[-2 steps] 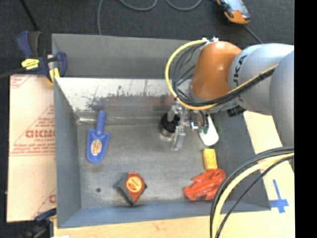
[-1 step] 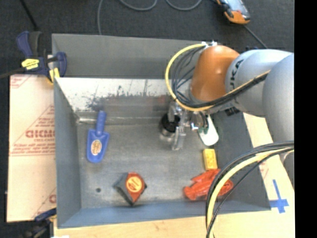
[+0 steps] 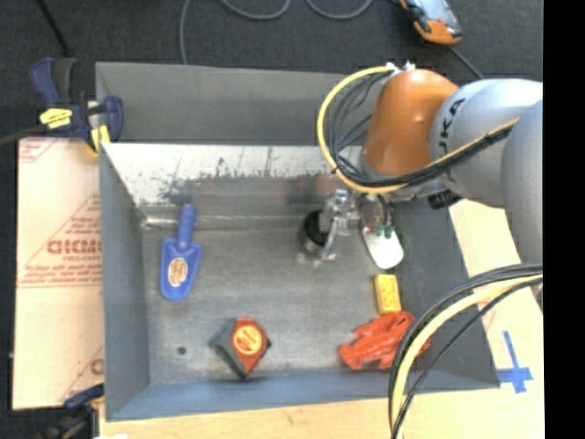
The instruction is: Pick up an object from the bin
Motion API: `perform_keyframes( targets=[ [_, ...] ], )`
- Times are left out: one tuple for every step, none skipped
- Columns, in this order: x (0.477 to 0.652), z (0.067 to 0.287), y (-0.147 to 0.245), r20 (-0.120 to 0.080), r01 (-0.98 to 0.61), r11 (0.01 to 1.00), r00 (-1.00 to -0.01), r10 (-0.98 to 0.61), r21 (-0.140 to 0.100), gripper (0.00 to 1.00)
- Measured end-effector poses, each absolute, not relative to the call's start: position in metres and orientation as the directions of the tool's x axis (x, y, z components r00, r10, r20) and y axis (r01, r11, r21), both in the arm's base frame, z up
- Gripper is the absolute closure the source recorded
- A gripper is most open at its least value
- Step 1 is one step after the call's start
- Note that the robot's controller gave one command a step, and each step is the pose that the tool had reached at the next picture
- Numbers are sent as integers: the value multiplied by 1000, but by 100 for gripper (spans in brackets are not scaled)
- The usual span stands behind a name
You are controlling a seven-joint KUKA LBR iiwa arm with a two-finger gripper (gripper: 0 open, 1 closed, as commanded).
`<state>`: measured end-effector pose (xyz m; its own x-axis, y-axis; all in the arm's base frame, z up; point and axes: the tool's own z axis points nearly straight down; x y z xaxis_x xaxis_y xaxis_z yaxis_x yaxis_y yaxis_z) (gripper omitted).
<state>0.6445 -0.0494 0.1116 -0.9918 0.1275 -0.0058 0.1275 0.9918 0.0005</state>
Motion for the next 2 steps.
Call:
perform_keyframes(
  targets=[
    [644, 112, -49, -6, 127, 992, -992, 127, 0, 100],
    [617, 230, -78, -4, 114, 993, -993, 114, -1, 100]
  ],
)
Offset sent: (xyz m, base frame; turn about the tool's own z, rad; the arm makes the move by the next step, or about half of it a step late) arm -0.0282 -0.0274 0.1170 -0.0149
